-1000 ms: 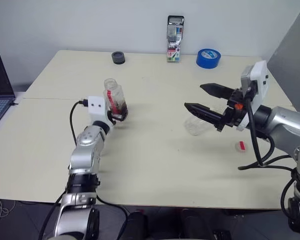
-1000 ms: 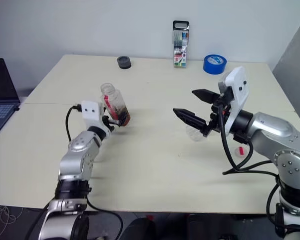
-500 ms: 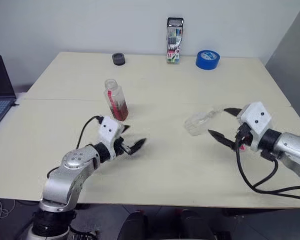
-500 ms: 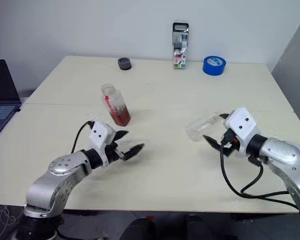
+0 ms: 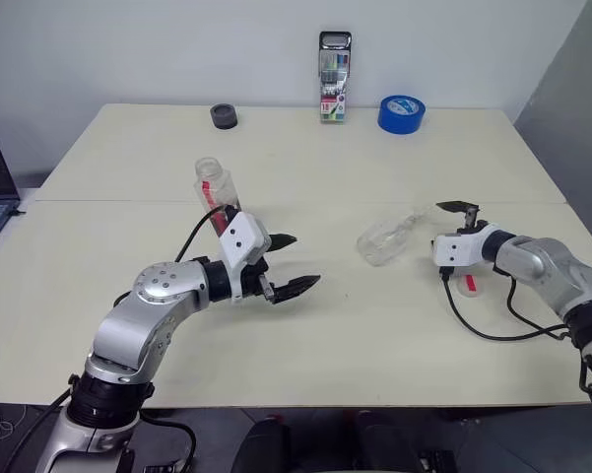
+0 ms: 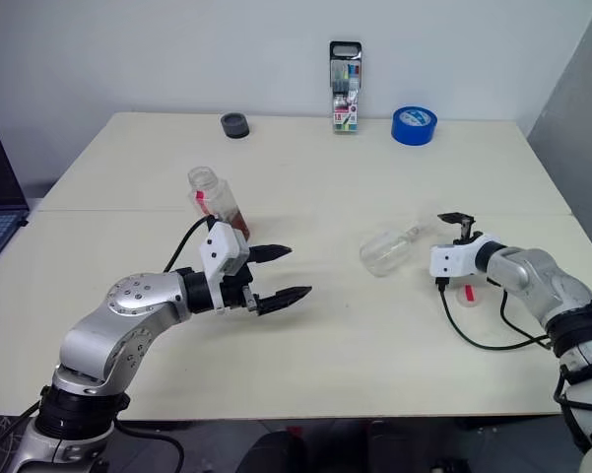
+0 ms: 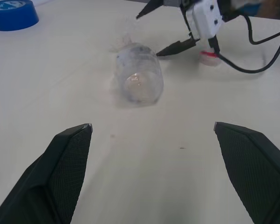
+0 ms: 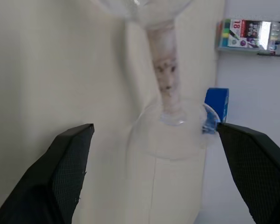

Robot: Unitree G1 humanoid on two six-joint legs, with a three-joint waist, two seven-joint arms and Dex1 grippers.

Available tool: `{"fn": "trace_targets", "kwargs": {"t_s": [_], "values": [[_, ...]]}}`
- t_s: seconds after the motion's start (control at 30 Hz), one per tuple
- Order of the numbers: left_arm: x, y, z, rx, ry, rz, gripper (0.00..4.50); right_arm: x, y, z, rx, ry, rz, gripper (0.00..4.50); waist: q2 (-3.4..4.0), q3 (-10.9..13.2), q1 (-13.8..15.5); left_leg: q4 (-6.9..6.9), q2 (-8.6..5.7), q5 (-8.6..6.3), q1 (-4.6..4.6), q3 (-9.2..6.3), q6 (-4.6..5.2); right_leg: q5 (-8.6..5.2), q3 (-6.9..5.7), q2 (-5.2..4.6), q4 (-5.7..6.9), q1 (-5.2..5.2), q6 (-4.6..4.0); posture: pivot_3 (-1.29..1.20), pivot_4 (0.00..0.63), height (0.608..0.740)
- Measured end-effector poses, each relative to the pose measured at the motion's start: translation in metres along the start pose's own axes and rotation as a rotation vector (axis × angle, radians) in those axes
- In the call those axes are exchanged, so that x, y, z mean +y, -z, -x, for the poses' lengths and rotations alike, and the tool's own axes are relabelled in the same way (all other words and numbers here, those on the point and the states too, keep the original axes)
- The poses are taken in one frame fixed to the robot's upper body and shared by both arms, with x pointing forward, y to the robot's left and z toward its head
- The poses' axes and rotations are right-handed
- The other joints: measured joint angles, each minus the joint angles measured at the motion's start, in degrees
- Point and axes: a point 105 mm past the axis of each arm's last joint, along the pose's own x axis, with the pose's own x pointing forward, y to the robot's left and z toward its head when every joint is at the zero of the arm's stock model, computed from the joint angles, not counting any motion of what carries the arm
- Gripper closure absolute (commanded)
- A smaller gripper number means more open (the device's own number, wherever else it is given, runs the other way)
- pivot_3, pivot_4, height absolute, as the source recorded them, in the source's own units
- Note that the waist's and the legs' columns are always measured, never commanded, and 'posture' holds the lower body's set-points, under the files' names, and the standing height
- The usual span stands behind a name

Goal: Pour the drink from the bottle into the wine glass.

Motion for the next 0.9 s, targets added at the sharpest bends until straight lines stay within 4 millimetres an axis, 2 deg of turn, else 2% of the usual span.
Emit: {"fn": "trace_targets", "kwargs": {"t_s": [0.2,0.4,0.5,0.83,0.87,0.9], "values": [[0.002,0.003,-0.002,-0.003,-0.018,0.017,0.03,-0.01,-0.007,-0.022,-0.016,0.037,0.083,0.0,0.0,0.0,-0.1,0.02,0.0,0.0,0.02,0.02,0.0,0.0,0.02,0.0,0.05,0.01,-0.01,0.0,0.15,0.74],[0.0,0.003,-0.005,-0.013,-0.015,0.023,0.03,-0.013,-0.011,-0.034,-0.016,0.058,0.144,0.0,0.0,0.0,-0.2,0.03,0.0,0.0,0.05,0.05,-0.01,0.01,0.05,0.0,0.08,0.01,-0.01,0.0,0.15,0.74],[0.001,0.003,-0.005,-0.013,-0.018,0.02,0.0,-0.013,-0.013,-0.038,-0.017,0.056,0.161,0.61,0.0,0.0,-0.4,0.02,0.0,0.0,0.08,0.05,-0.01,0.01,0.05,0.0,0.09,0.01,-0.01,0.0,0.15,0.74],[0.001,0.002,-0.005,-0.018,-0.022,0.014,0.0,-0.012,-0.017,-0.04,-0.032,0.065,0.218,4.15,0.0,0.0,-0.4,0.02,0.0,0.0,0.05,0.03,-0.01,0.01,0.03,-0.01,0.09,0.0,-0.01,0.0,0.15,0.74],[0.001,0.002,-0.005,-0.019,-0.021,0.015,0.0,-0.014,-0.017,-0.041,-0.036,0.071,0.229,4.38,0.0,0.0,-0.4,0.02,0.0,0.0,0.05,0.03,-0.01,0.01,0.04,-0.01,0.09,0.0,-0.01,0.0,0.15,0.74],[0.001,0.002,-0.005,-0.019,-0.02,0.015,0.0,-0.015,-0.018,-0.041,-0.038,0.078,0.234,4.38,0.0,0.0,-0.4,0.02,0.0,0.0,0.05,0.03,-0.01,0.01,0.03,-0.01,0.09,0.0,-0.01,0.0,0.15,0.74]]}}
